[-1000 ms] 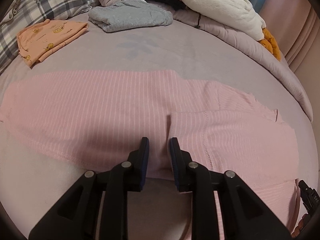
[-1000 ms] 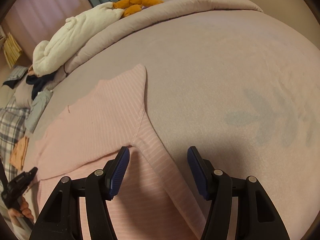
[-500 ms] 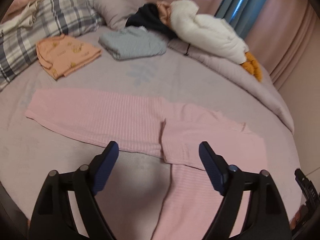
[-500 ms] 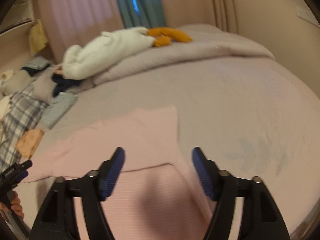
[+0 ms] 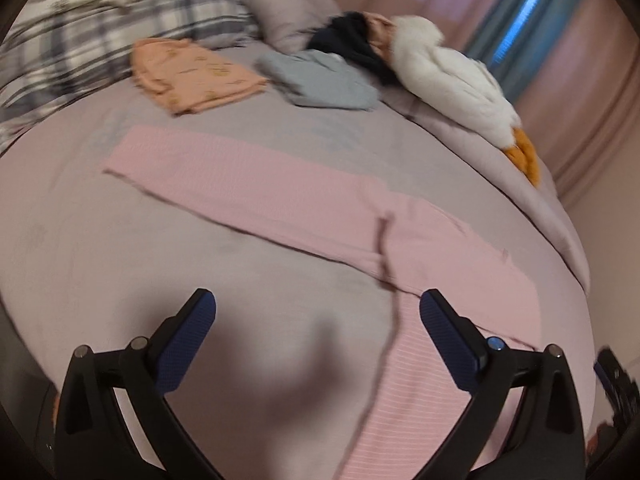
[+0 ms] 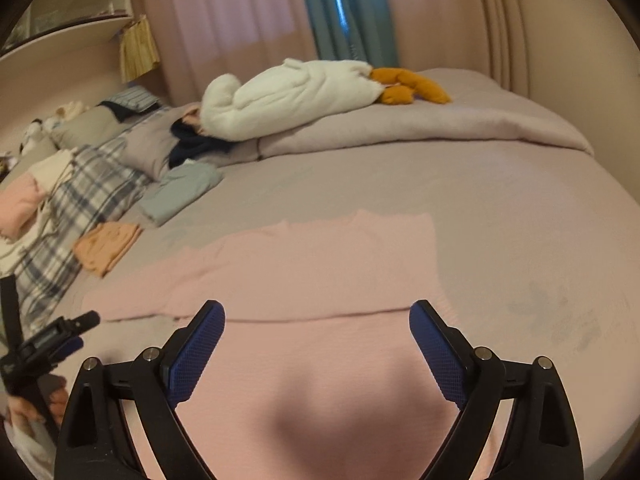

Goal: Fold small clothes
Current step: 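Grasp the side edge of the shirt with the left gripper, then fold the side edge toward the shirt's center with the left gripper, release, then grasp the opposite side edge of the shirt with the right gripper, then lift and fold the side edge toward the center with the right gripper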

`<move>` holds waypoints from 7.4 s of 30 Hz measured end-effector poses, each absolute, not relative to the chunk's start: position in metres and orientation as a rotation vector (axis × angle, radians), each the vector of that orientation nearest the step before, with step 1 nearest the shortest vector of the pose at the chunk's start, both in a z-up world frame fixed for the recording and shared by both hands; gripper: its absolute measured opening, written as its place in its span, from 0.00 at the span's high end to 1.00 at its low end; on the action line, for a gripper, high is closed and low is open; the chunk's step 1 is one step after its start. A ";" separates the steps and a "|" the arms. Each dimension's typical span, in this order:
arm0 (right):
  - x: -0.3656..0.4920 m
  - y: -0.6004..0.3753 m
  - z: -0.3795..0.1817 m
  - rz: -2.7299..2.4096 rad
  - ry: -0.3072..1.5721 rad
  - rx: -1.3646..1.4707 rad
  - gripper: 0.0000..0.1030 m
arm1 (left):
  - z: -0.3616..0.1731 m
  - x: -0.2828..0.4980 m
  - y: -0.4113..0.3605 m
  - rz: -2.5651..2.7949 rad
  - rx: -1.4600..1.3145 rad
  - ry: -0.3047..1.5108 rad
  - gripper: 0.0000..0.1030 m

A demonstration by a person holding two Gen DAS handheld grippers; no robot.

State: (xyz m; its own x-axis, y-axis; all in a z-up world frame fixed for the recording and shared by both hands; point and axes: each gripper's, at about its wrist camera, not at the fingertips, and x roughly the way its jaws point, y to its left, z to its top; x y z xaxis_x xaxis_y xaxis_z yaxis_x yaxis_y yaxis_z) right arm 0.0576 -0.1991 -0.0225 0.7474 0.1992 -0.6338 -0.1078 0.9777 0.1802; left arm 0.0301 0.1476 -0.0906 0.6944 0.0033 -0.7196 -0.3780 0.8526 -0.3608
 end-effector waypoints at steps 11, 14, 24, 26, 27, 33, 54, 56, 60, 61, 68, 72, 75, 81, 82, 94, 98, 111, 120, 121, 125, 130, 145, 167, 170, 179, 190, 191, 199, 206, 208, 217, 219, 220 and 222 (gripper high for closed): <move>0.041 -0.203 -0.030 0.153 0.728 0.167 0.10 | -0.109 0.019 0.220 0.400 -0.729 0.662 0.02; 0.040 -0.206 -0.034 0.130 0.738 0.175 0.10 | -0.121 0.025 0.238 0.405 -0.813 0.643 0.05; 0.045 -0.208 -0.046 0.084 0.789 0.193 0.10 | -0.149 0.053 0.281 0.509 -0.861 0.645 0.21; 0.047 -0.207 -0.047 0.078 0.793 0.190 0.10 | -0.153 0.057 0.288 0.522 -0.864 0.637 0.23; 0.048 -0.206 -0.047 0.073 0.795 0.189 0.10 | -0.153 0.059 0.290 0.527 -0.856 0.625 0.25; 0.052 -0.206 -0.052 0.059 0.814 0.197 0.10 | -0.158 0.069 0.308 0.548 -0.881 0.596 0.48; 0.052 -0.213 -0.049 0.053 0.796 0.208 0.10 | -0.061 0.096 0.231 0.314 -0.670 0.465 0.95; 0.050 -0.216 -0.048 0.053 0.791 0.216 0.10 | -0.048 0.101 0.211 0.253 -0.639 0.466 0.95; 0.048 -0.221 -0.048 0.048 0.780 0.231 0.10 | -0.030 0.116 0.165 0.112 -0.577 0.486 0.95; 0.047 -0.222 -0.048 0.045 0.777 0.236 0.10 | -0.029 0.120 0.155 0.078 -0.565 0.497 0.95; 0.044 -0.231 -0.049 0.030 0.770 0.263 0.10 | -0.051 0.140 0.071 -0.091 -0.405 0.644 0.95; 0.041 -0.236 -0.050 0.021 0.769 0.278 0.10 | -0.081 0.144 0.035 -0.147 -0.335 0.753 0.94; 0.041 -0.240 -0.051 0.015 0.774 0.278 0.10 | -0.105 0.148 0.022 -0.171 -0.297 0.827 0.94; 0.040 -0.245 -0.055 0.008 0.783 0.297 0.10 | -0.133 0.151 0.015 -0.201 -0.257 0.919 0.86; 0.040 -0.246 -0.056 0.007 0.785 0.300 0.10 | -0.136 0.150 0.014 -0.217 -0.263 0.930 0.83; 0.038 -0.251 -0.059 0.010 0.792 0.316 0.10 | -0.119 0.130 0.005 -0.331 -0.343 0.898 0.25; 0.043 -0.248 -0.061 0.020 0.797 0.317 0.10 | -0.104 0.117 0.020 -0.285 -0.361 0.861 0.17; 0.105 -0.167 -0.089 0.337 0.930 0.368 0.32 | -0.105 0.066 0.112 0.029 -0.480 0.848 0.17; 0.140 -0.110 -0.110 0.407 1.037 0.304 0.49 | -0.109 0.039 0.146 0.125 -0.535 0.848 0.17; 0.141 -0.110 -0.112 0.405 1.045 0.301 0.49 | -0.109 0.038 0.148 0.128 -0.537 0.846 0.17; 0.144 -0.107 -0.123 0.388 1.083 0.278 0.51 | -0.110 0.035 0.152 0.135 -0.545 0.846 0.17; 0.140 -0.102 -0.123 0.362 1.070 0.191 0.78 | -0.113 0.035 0.156 0.135 -0.554 0.855 0.17; 0.143 -0.092 -0.065 0.418 0.932 0.072 0.92 | -0.111 0.038 0.150 0.120 -0.537 0.859 0.17; 0.160 -0.128 0.047 0.347 0.655 -0.005 0.92 | -0.087 0.080 0.134 0.056 -0.506 0.825 0.18; 0.163 -0.139 0.046 0.327 0.665 0.017 0.92 | -0.084 0.093 0.127 0.041 -0.495 0.817 0.19; 0.167 -0.160 0.037 0.282 0.695 0.025 0.92 | -0.099 0.140 0.092 -0.063 -0.429 0.900 0.54; 0.176 -0.189 0.016 0.231 0.748 0.062 0.92 | -0.126 0.164 0.066 -0.105 -0.364 0.998 0.61; 0.177 -0.192 0.014 0.226 0.752 0.065 0.92 | -0.128 0.165 0.065 -0.105 -0.366 1.004 0.61; 0.180 -0.212 -0.016 0.190 0.820 0.091 0.92 | -0.140 0.173 0.059 -0.089 -0.344 1.046 0.58; 0.177 -0.228 -0.043 0.171 0.889 0.128 0.92 | -0.152 0.175 0.056 -0.073 -0.335 1.069 0.57; 0.175 -0.232 -0.051 0.163 0.908 0.137 0.92 | -0.153 0.176 0.057 -0.074 -0.341 1.071 0.56; 0.163 -0.255 -0.094 0.160 1.050 0.214 0.92 | -0.155 0.175 0.060 -0.082 -0.360 1.071 0.56; 0.160 -0.256 -0.100 0.161 1.067 0.223 0.92 | -0.156 0.175 0.059 -0.081 -0.358 1.071 0.56; 0.157 -0.257 -0.103 0.159 1.075 0.223 0.92 | -0.156 0.175 0.059 -0.081 -0.355 1.071 0.56; 0.153 -0.258 -0.108 0.149 1.089 0.221 0.92 | -0.156 0.175 0.059 -0.083 -0.354 1.071 0.56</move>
